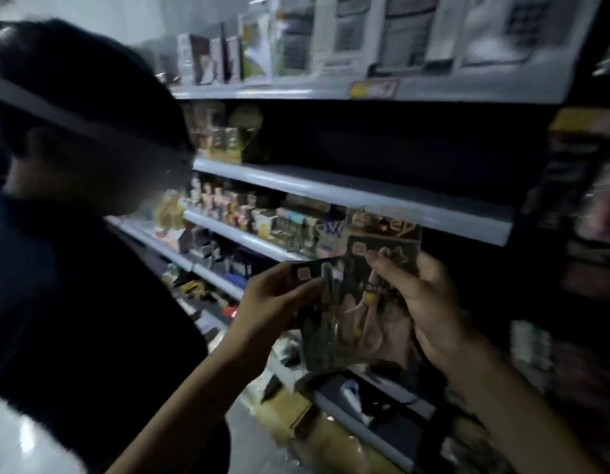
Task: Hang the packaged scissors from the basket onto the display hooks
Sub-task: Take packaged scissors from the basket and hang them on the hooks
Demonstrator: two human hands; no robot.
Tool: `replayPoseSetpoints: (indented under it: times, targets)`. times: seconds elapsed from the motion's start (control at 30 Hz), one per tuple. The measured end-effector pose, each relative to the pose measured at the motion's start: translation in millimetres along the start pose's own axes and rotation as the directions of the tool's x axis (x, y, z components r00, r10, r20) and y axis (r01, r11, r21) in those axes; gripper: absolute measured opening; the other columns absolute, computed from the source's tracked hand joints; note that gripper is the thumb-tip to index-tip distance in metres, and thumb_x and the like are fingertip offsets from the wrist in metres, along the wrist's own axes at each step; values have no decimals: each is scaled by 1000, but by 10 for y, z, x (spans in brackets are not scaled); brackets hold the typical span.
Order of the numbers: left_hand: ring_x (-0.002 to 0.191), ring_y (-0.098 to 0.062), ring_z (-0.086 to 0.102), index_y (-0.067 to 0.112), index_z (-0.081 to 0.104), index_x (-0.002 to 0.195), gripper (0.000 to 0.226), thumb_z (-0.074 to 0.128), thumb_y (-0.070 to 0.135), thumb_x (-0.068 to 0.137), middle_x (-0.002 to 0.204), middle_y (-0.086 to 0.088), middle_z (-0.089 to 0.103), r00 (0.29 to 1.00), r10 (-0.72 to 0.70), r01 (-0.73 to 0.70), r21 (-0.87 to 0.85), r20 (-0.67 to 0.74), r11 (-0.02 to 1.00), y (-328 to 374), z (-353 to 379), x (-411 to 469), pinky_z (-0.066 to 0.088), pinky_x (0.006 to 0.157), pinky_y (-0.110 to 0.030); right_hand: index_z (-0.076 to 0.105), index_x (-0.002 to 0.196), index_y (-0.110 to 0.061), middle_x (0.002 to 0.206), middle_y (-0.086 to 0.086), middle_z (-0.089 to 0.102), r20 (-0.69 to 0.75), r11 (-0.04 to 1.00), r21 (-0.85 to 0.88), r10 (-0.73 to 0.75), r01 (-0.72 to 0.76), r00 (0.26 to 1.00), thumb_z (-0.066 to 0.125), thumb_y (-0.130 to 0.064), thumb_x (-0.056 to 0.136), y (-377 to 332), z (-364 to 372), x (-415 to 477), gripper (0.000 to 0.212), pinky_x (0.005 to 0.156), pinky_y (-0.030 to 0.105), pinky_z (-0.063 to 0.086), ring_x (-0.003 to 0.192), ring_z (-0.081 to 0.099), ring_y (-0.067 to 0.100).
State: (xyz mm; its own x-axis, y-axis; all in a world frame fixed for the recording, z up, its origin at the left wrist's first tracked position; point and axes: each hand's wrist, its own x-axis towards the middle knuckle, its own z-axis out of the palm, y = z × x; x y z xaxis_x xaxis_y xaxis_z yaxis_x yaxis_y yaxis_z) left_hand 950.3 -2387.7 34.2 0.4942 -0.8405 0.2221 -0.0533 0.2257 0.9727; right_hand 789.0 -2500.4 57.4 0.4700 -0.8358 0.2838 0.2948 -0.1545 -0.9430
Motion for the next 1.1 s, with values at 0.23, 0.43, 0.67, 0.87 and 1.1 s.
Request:
replayPoseSetpoints:
  times: [0.23, 0.43, 0.67, 0.87, 1.1]
  targets:
    - [93, -27, 76, 28, 71, 117, 24, 67, 17, 96, 102, -9, 77, 954, 160, -140, -95, 254, 986, 494, 844, 217, 61, 68, -41, 66, 123, -30, 117, 3, 74, -283, 934, -345, -191, 86, 940, 94, -30, 66, -944, -1014, -305, 63, 95, 50, 57, 107, 73, 25]
    - [76, -16, 72, 28, 66, 127, 38, 69, 10, 94, 83, 0, 73, 874, 225, -146, -208, 430, 967, 894, 1695, 175, 55, 56, -26, 71, 111, -26, 105, -4, 77, -441, 883, -463, -301, 72, 846, 86, -32, 71, -1600, -1820, -778, 44, 96, 47, 53, 103, 72, 22]
    - [94, -26, 75, 16, 65, 117, 31, 70, 16, 87, 100, -8, 77, 823, 263, -168, -226, 503, 959, 1290, 2746, 192, 64, 74, -42, 70, 105, -21, 93, -1, 71, -525, 842, -523, -440, 132, 728, 71, -48, 90, -2069, -2723, -849, 31, 74, 39, 53, 91, 69, 20]
    - [93, -24, 76, 14, 67, 116, 25, 72, 14, 92, 103, -9, 77, 812, 340, -261, -227, 474, 938, 1573, 3733, 419, 61, 65, -32, 75, 95, -17, 90, 1, 76, -378, 729, -625, -596, 279, 708, 71, -21, 94, -2459, -3492, -609, 5, 74, 24, 53, 88, 72, 12]
    - [95, -22, 75, 9, 69, 113, 24, 73, 14, 90, 104, -9, 77, 820, 361, -293, -217, 443, 931, 1803, 4408, 827, 60, 70, -27, 73, 92, -31, 85, -13, 75, -234, 590, -760, -641, 274, 731, 69, -6, 93, -2910, -4019, -198, 25, 72, 15, 53, 81, 70, -4]
